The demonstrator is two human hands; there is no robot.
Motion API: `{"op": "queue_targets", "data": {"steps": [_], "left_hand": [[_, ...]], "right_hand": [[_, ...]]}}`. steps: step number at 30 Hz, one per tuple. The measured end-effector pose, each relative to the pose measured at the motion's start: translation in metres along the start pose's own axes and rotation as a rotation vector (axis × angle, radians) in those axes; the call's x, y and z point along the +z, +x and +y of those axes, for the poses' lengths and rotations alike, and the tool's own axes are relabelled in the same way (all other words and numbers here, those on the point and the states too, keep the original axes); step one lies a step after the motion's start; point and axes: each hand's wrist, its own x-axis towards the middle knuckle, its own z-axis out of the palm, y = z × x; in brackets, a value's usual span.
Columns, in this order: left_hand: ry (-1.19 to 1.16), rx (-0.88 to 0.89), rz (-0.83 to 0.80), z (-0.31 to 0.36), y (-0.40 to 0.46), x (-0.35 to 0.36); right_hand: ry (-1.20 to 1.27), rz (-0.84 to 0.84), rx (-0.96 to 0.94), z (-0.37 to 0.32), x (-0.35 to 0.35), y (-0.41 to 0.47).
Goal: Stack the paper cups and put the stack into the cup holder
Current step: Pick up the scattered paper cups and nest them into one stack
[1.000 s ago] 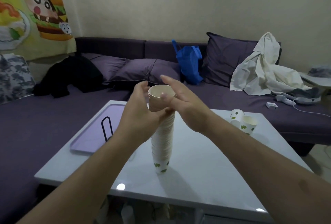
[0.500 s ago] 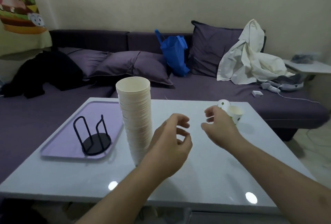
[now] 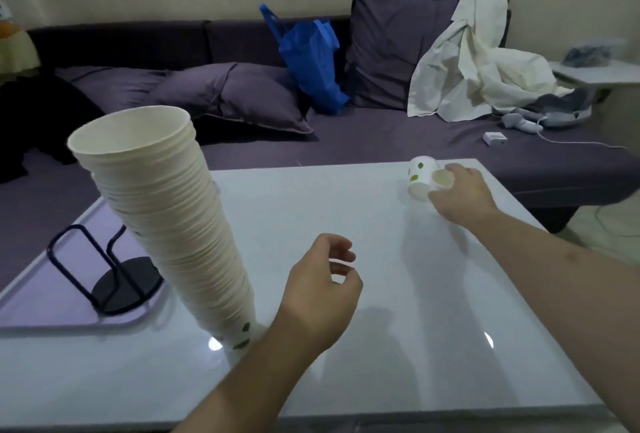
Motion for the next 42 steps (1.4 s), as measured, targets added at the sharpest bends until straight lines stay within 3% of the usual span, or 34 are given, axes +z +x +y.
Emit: {"op": "queue_targets", "data": {"steps": [4, 6, 10, 12, 14, 17, 20, 22, 27, 29, 32, 36, 42], "left_hand": [[-0.019, 0.005, 0.001, 0.001, 0.003, 0.006], [-0.026, 0.006, -0.008, 0.004, 0.002, 0.008], [0.011, -0.033, -0.121, 0.016, -0.001, 0.013], [0.002, -0.066, -0.176, 0.021, -0.002, 0.014], [0.022, -0.074, -0.182, 0.022, -0.004, 0.014], [0.006, -0.098, -0.150, 0.017, -0.005, 0.014], [-0.014, -0.102, -0.134, 0.011, -0.002, 0.014], [-0.026, -0.108, -0.120, 0.006, 0.004, 0.013], [-0.044, -0.108, -0.103, -0.007, 0.015, 0.007], [-0.039, -0.114, -0.107, -0.011, 0.015, 0.007], [-0.043, -0.109, -0.107, -0.010, 0.013, 0.006], [-0.100, -0.076, -0.107, 0.007, 0.004, 0.000], [-0.235, 0.076, -0.128, 0.070, -0.039, -0.025]], "right_hand": [[0.021, 0.083, -0.008, -0.006, -0.008, -0.029], [0.090, 0.040, -0.087, -0.016, -0.015, -0.056], [0.498, -0.437, -0.184, -0.040, -0.027, -0.128], [0.497, -0.671, -0.241, -0.051, -0.030, -0.151], [0.484, -0.751, -0.267, -0.060, -0.031, -0.153], [0.472, -0.452, -0.192, -0.061, -0.021, -0.113], [0.207, -0.096, -0.117, -0.052, -0.005, -0.049], [0.063, -0.014, -0.063, -0.050, 0.004, -0.011], [-0.009, -0.075, 0.101, -0.045, 0.027, 0.053], [0.041, -0.128, 0.095, -0.038, 0.038, 0.060], [0.078, -0.080, 0.000, -0.034, 0.045, 0.049], [0.185, -0.088, -0.062, -0.047, 0.035, 0.001], [0.655, -0.316, -0.088, -0.066, 0.006, -0.122]]}}
